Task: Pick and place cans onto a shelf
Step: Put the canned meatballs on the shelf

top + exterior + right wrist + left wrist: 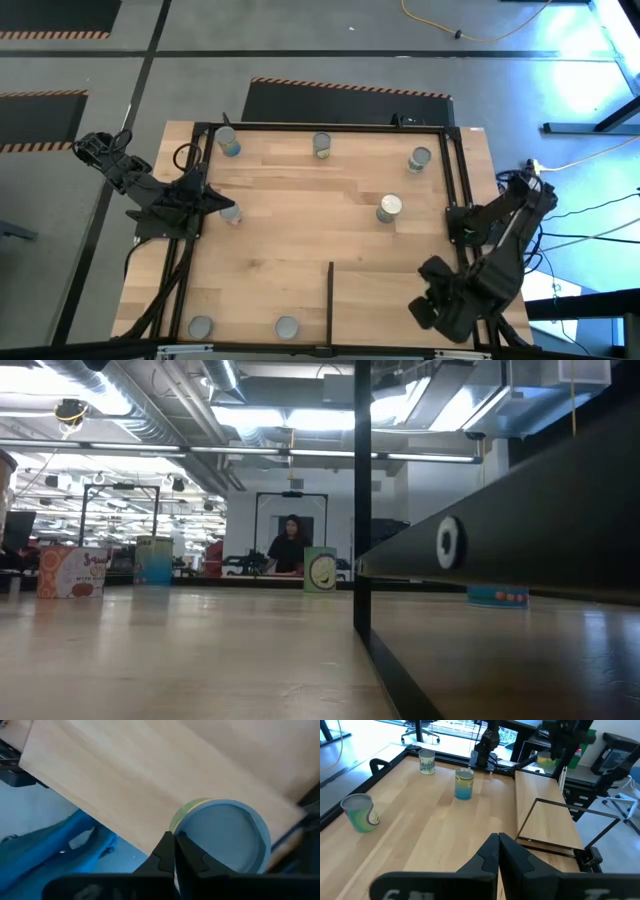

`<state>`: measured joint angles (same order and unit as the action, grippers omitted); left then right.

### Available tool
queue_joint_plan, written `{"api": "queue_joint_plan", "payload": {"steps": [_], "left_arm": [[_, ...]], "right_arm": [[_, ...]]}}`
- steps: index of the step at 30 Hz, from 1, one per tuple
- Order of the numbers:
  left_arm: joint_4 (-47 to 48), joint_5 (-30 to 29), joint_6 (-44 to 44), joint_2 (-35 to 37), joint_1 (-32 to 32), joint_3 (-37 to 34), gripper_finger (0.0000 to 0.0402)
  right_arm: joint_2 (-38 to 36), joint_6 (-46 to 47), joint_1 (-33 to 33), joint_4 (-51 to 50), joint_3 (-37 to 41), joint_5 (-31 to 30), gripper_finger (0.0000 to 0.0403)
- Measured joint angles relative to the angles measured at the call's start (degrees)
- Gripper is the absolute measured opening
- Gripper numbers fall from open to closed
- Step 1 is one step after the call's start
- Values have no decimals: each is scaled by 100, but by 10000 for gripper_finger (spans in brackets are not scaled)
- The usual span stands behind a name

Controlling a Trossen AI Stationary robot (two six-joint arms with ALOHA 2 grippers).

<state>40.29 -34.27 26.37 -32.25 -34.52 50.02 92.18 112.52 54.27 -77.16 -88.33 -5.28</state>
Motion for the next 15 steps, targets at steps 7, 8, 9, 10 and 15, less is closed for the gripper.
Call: {"api": "queue_joint_plan", "payload": {"steps": [7,8,9,10,15], "left_arm": [[-1,-147,0,2,1,0,0],[-1,-162,1,0,1,0,0],[0,-187,4,0,2,0,0],[-2,-222,4,2,2,0,0],[0,-357,6,0,2,0,0]], "right_arm": [[177,1066,285,631,827,196,0],[194,1211,323,724,915,237,0],[218,1330,368,839,1006,237,0],[251,1374,398,966,1082,243,0],[487,1412,479,1337,1184,243,0]]}}
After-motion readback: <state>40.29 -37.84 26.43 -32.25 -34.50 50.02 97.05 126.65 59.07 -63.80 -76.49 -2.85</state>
